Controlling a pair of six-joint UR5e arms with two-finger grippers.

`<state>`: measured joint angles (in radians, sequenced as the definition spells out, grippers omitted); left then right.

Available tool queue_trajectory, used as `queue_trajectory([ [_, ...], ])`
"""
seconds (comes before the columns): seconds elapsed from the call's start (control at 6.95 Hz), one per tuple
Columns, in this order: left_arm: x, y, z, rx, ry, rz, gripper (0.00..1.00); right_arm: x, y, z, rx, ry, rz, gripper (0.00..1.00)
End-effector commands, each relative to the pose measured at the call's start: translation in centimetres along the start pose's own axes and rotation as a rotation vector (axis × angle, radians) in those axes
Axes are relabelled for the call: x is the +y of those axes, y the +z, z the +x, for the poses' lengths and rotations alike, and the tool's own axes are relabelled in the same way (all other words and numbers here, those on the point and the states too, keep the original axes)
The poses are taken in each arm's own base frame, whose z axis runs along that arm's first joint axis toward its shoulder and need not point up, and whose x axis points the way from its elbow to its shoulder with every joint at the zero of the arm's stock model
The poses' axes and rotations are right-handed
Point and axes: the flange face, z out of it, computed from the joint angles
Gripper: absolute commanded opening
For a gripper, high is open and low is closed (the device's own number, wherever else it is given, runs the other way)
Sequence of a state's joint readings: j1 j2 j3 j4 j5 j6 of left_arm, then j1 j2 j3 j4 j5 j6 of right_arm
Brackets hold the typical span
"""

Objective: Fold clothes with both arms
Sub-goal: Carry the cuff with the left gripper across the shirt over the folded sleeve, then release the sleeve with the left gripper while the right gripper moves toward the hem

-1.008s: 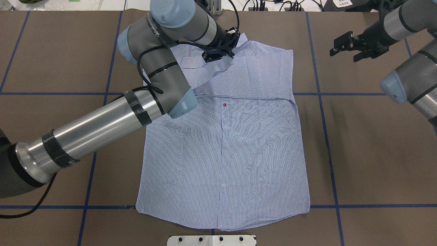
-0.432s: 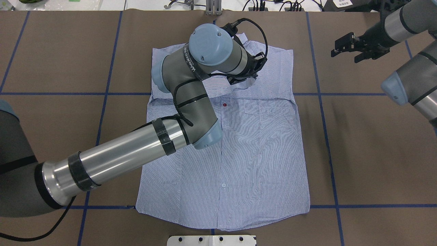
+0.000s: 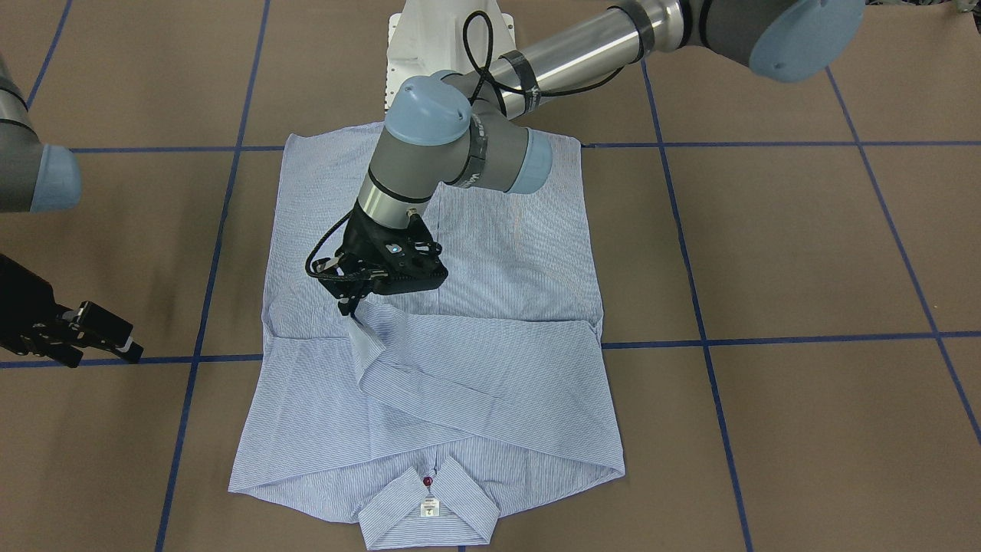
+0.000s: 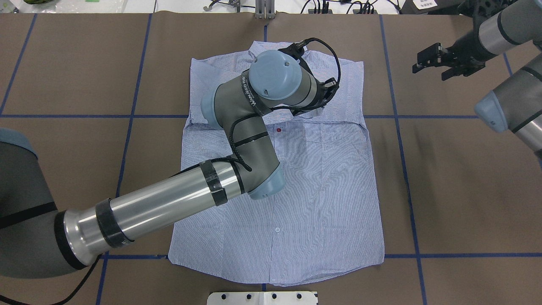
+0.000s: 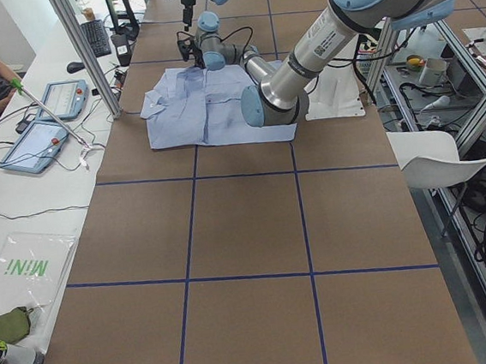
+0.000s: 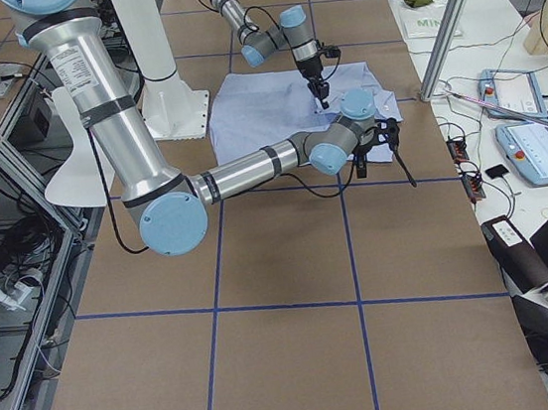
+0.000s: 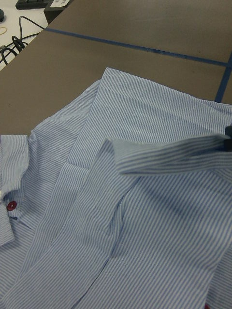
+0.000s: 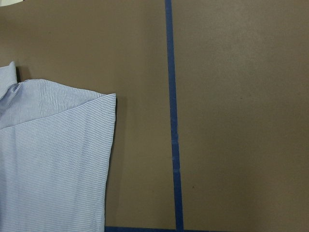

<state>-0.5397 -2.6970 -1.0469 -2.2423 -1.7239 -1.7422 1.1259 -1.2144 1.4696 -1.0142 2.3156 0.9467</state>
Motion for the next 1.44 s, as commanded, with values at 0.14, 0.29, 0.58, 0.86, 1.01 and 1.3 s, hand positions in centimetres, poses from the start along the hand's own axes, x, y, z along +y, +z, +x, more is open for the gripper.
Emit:
queue_trajectory([
  [0.14, 1.0, 0.4, 0.7, 0.003, 0.007, 0.016, 0.72, 0.2, 0.0, -0.2, -0.003, 0.006, -0.001, 1.00],
  [0.29, 1.2, -1.5, 1.8, 0.029, 0.012, -0.012, 0.76, 0.6, 0.3, -1.0, -0.009, 0.002, -0.006, 1.00],
  [0.58, 0.3, -4.0, -2.3, 0.005, 0.021, -0.062, 0.75, 2.9, 1.5, -4.2, -0.022, 0.053, -0.014, 1.00],
  [0.86, -1.1, -13.8, -10.7, -0.042, 0.141, -0.108, 0.74, 10.7, 4.4, -10.7, -0.021, 0.173, 0.029, 1.00],
  [1.01, -2.8, -16.6, -13.8, -0.060, 0.201, -0.098, 0.74, 16.5, 5.1, -12.8, -0.020, 0.238, 0.049, 1.00],
  [1.3, -6.5, -18.8, -18.6, -0.102, 0.188, -0.093, 0.75, 29.2, 3.9, -12.2, 0.058, 0.412, 0.055, 0.99],
])
